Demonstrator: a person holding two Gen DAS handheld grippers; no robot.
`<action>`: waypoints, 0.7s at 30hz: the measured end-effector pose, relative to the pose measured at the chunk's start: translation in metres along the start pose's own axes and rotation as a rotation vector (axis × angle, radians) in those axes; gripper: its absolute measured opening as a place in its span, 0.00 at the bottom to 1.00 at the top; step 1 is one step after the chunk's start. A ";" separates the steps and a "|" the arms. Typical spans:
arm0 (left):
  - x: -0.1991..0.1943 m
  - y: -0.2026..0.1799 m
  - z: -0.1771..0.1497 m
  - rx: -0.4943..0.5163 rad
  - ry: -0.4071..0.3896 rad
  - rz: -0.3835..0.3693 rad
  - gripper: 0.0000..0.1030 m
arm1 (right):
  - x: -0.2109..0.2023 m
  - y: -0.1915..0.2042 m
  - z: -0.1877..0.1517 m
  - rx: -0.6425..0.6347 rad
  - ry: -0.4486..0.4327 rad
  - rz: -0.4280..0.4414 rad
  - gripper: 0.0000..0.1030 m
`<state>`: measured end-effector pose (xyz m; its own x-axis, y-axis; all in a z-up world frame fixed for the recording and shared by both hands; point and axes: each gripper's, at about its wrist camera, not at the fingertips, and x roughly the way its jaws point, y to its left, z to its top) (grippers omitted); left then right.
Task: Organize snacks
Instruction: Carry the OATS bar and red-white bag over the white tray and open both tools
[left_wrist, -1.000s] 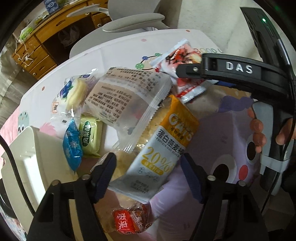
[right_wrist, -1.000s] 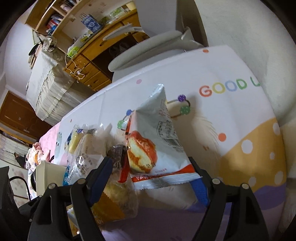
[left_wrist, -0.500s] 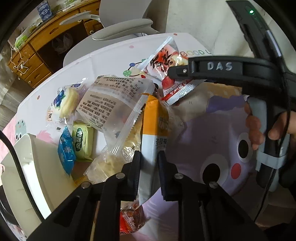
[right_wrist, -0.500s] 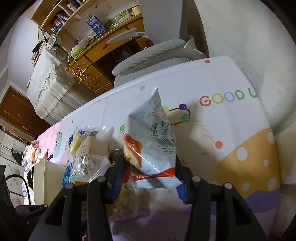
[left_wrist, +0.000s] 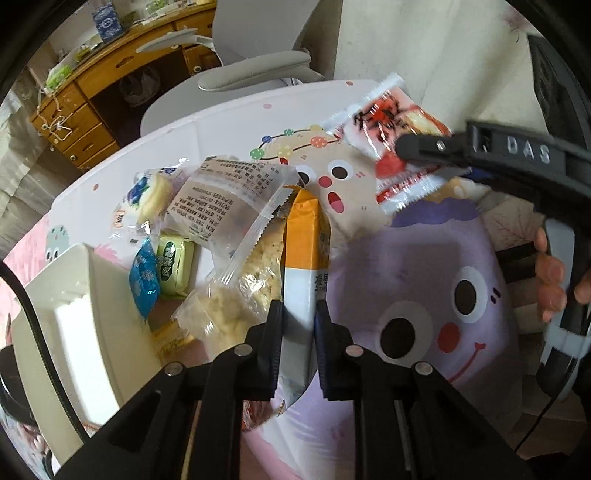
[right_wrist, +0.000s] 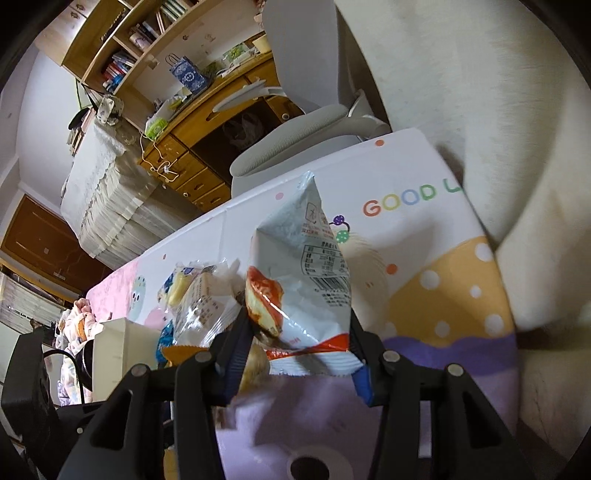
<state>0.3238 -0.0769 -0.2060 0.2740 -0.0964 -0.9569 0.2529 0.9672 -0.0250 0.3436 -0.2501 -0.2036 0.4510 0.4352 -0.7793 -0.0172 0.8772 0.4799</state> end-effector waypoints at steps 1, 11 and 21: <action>-0.005 -0.002 -0.003 -0.005 -0.004 0.000 0.14 | -0.005 -0.001 -0.004 0.002 0.002 0.000 0.47; -0.051 -0.026 -0.050 -0.102 -0.055 0.015 0.14 | -0.046 -0.001 -0.055 -0.012 0.046 0.033 0.47; -0.079 -0.040 -0.129 -0.263 -0.064 0.038 0.14 | -0.082 0.016 -0.117 -0.113 0.109 0.068 0.47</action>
<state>0.1725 -0.0780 -0.1663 0.3385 -0.0653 -0.9387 -0.0058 0.9974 -0.0715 0.2025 -0.2481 -0.1792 0.3456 0.5082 -0.7888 -0.1474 0.8596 0.4893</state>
